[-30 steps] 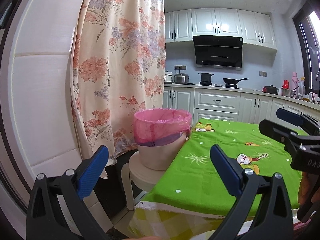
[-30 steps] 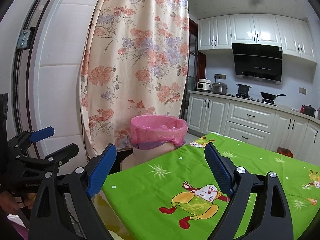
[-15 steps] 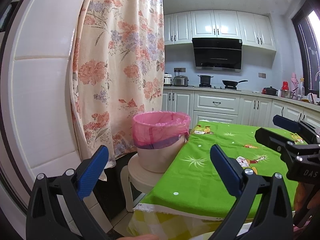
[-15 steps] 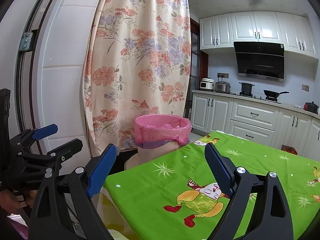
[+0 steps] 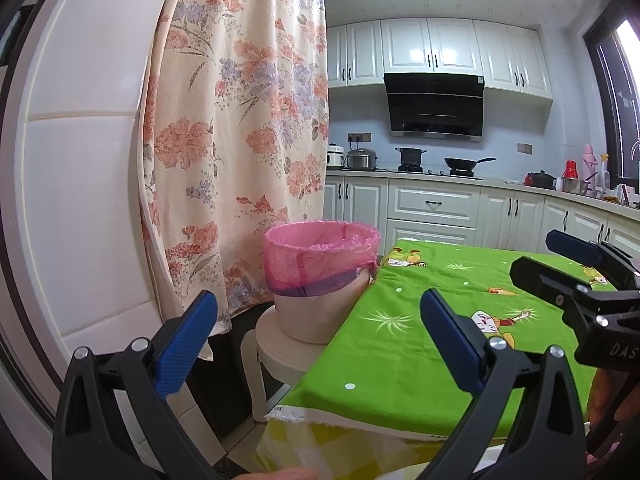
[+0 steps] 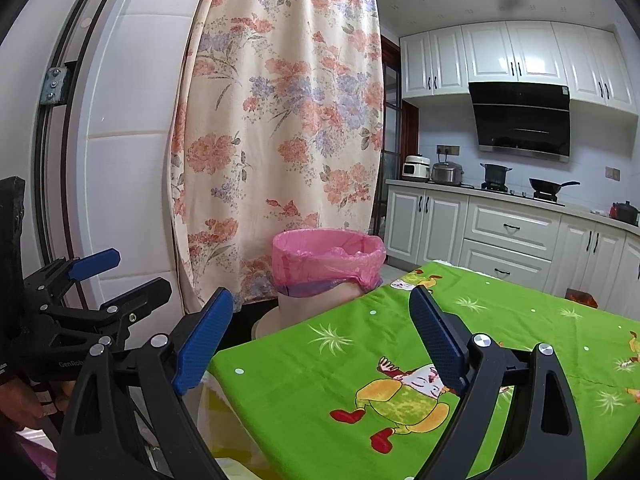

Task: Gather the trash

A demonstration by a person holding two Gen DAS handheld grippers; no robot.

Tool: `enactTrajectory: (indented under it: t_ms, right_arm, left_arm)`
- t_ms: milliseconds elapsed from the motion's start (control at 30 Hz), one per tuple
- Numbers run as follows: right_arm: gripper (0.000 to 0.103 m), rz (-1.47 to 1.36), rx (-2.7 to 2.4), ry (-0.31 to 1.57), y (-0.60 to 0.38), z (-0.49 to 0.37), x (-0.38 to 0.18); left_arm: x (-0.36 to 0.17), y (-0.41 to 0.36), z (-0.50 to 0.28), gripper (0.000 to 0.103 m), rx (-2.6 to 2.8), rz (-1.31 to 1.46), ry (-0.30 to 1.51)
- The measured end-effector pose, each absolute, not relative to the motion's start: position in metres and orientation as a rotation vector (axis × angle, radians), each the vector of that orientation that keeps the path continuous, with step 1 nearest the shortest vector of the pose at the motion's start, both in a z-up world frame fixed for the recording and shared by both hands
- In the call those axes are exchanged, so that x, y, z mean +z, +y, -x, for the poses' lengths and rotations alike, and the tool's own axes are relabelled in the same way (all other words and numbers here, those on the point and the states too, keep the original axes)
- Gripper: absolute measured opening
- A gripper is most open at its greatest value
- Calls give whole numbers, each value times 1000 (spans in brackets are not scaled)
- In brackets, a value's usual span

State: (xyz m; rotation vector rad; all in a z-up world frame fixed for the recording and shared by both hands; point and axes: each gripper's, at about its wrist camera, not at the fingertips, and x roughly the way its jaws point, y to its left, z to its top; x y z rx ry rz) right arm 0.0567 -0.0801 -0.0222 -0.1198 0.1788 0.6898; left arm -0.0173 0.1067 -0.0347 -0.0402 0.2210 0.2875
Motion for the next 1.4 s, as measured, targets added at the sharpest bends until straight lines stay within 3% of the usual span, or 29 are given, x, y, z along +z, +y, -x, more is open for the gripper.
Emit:
enactTrajectory:
  t_ms: [1400]
  right_arm:
    - [84,122,694,180,-77,-54,-24]
  left_arm:
    - [-44,108,20,98,302,67,234]
